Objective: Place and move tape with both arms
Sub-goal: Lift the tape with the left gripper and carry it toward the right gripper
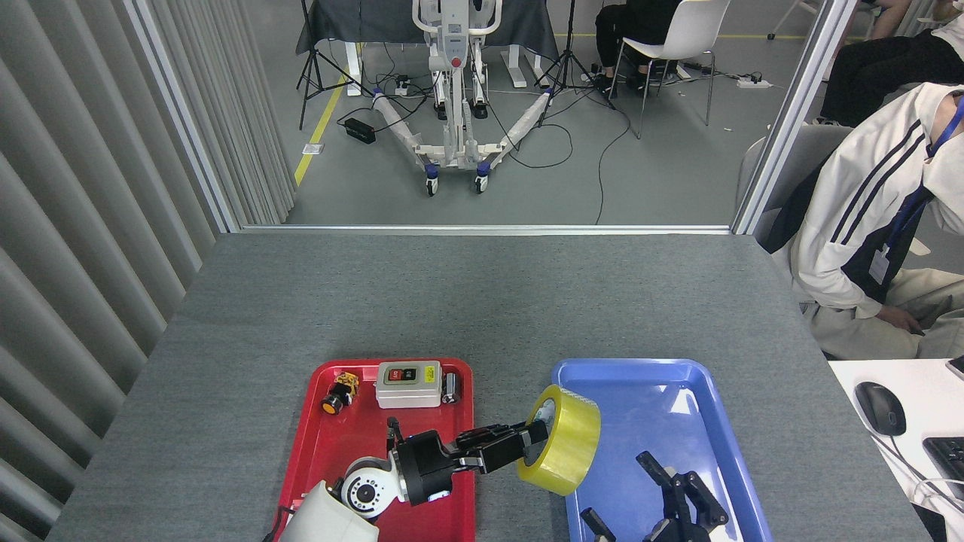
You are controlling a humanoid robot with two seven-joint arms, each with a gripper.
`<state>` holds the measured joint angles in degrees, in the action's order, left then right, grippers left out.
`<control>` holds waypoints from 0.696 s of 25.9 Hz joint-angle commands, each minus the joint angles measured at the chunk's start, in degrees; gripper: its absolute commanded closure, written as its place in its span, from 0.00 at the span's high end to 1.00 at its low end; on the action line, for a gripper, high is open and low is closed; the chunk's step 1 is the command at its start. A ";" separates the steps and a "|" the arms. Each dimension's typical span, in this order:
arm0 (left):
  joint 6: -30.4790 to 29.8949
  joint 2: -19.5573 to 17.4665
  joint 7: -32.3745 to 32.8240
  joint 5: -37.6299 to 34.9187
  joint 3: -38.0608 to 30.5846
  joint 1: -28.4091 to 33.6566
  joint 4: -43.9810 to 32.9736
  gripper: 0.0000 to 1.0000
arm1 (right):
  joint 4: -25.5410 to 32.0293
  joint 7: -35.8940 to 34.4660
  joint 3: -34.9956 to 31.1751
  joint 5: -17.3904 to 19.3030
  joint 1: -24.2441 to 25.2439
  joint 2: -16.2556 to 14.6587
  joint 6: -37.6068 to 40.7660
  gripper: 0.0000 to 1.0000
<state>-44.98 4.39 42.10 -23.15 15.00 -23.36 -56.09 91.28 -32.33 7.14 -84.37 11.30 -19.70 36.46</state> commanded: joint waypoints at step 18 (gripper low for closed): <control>-0.02 0.45 0.18 -1.98 4.69 3.58 -4.38 0.00 | -0.13 2.54 2.79 -7.92 0.74 -0.52 5.64 0.17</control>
<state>-44.98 4.47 42.20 -24.75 19.36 -20.79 -59.56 91.11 -29.81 9.97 -89.08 11.79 -20.06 39.11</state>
